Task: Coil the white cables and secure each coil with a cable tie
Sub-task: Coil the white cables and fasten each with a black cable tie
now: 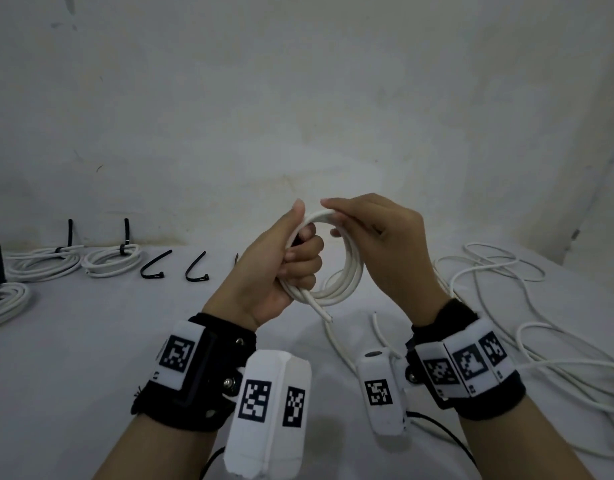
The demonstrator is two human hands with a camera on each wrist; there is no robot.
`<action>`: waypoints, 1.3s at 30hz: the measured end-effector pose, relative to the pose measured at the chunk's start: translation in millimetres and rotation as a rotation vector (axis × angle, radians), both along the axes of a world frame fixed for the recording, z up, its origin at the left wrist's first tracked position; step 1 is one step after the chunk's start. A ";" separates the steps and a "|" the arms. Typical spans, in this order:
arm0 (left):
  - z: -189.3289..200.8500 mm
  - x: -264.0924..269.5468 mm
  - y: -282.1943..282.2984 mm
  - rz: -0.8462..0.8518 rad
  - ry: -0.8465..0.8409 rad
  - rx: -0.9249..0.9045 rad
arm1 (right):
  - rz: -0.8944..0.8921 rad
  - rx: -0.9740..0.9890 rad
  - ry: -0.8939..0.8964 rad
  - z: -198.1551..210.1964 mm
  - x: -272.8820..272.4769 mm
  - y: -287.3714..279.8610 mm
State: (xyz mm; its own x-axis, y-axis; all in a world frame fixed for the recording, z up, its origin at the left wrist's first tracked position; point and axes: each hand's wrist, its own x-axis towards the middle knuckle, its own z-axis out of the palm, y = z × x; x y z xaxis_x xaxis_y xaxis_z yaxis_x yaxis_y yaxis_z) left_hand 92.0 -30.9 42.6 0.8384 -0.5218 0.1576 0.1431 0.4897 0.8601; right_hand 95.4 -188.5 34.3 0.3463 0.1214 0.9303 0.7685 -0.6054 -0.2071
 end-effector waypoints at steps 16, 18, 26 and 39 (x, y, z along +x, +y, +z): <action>-1.2 5.0 20.2 0.532 -0.644 0.605 | -0.026 -0.199 0.081 -2.1 0.2 2.6; -0.4 4.0 19.1 0.578 -0.743 0.646 | -0.037 -0.192 0.075 -2.1 -0.2 4.1; -6.9 8.7 13.5 0.615 -0.804 0.657 | -0.073 -0.220 0.088 0.9 -3.8 5.6; -1.6 0.6 -2.1 0.287 -0.144 0.168 | -0.060 -0.119 0.072 -1.6 -1.0 8.0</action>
State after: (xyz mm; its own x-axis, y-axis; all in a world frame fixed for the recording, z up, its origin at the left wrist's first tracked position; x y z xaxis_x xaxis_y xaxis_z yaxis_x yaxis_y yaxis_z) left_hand 92.6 -33.1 41.0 0.9300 -0.2971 0.2162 -0.1077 0.3422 0.9334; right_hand 94.3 -180.6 32.8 0.4214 0.2058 0.8832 0.7157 -0.6736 -0.1845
